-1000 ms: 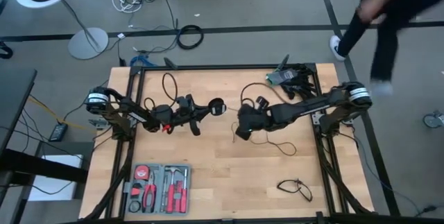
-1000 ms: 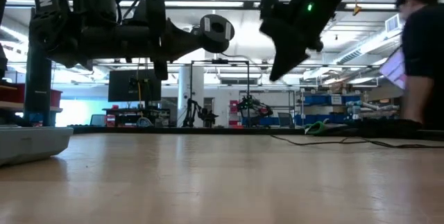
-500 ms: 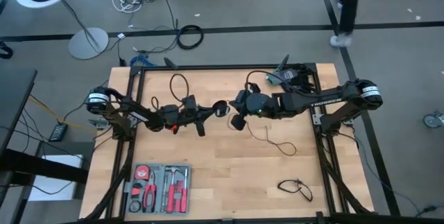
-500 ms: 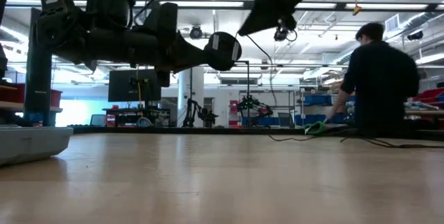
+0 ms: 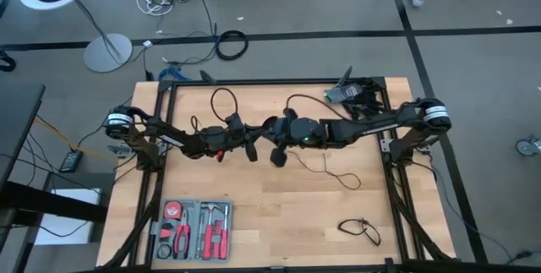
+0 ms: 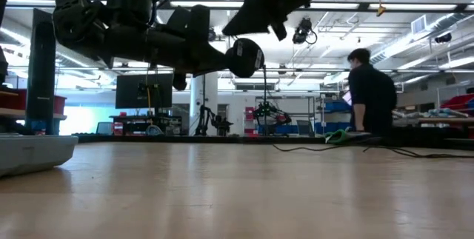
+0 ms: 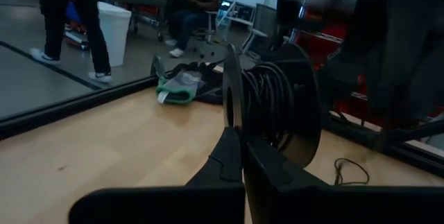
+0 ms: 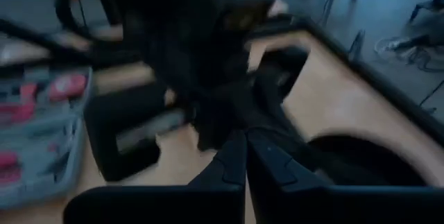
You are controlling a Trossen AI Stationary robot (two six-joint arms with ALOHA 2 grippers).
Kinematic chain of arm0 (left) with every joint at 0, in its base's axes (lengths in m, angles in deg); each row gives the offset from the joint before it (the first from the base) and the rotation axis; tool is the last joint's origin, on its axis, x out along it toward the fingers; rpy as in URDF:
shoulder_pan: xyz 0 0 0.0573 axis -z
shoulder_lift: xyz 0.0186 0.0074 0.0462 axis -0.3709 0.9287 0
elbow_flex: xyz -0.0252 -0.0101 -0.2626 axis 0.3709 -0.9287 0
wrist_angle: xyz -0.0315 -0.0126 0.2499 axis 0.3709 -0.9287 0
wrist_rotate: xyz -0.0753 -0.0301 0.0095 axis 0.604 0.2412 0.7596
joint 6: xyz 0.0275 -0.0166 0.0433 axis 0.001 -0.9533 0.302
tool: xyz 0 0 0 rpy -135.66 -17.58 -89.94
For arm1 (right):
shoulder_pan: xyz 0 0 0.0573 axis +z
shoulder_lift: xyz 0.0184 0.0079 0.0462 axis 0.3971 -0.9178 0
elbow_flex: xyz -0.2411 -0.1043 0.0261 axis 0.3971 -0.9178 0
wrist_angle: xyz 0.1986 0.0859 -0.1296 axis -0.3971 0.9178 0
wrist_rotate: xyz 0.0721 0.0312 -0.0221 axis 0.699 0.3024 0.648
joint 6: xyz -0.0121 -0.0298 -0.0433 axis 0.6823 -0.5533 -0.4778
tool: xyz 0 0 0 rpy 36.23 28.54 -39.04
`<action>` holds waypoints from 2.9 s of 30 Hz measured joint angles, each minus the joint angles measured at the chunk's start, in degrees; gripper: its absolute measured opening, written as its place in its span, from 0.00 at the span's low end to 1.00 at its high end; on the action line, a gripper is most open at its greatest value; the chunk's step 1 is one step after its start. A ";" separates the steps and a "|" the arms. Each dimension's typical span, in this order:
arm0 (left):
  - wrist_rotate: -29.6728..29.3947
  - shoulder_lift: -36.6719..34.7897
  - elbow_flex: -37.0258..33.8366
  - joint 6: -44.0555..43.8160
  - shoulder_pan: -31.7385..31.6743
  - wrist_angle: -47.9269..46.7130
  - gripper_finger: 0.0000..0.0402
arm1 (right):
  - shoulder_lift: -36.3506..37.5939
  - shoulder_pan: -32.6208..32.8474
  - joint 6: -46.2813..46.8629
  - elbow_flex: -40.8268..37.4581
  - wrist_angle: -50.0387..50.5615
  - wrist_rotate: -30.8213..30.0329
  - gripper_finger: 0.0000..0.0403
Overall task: Coil cords
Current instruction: Coil the black wire onto the spool
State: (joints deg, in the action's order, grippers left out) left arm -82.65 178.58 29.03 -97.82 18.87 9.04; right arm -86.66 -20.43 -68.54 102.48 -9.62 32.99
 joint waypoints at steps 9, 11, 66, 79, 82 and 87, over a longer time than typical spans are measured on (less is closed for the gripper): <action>-0.06 0.04 0.04 -0.68 -0.02 3.56 0.00 | -2.26 1.16 0.93 0.04 4.68 0.18 0.06; 0.31 0.04 0.04 -0.73 -0.04 5.37 0.00 | -2.35 1.20 2.66 0.08 7.76 -0.13 0.06; 2.53 0.02 -10.06 -1.86 0.00 23.48 0.00 | -3.40 0.17 2.62 -33.86 -46.92 5.95 0.16; 2.55 0.00 -9.99 -0.64 0.00 23.48 0.00 | -14.77 0.28 0.46 -24.37 -44.63 5.33 0.27; 3.03 0.00 -9.99 -0.64 0.00 23.47 0.00 | -13.21 0.28 2.95 -24.39 -39.83 3.07 0.14; 3.03 0.00 -9.99 -0.64 0.00 23.44 0.00 | -8.56 0.39 3.42 -24.39 -31.38 -0.88 0.02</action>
State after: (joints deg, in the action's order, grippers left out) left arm -79.62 178.58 19.04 -98.46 18.87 32.48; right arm -95.23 -20.04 -65.12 78.08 -41.00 32.11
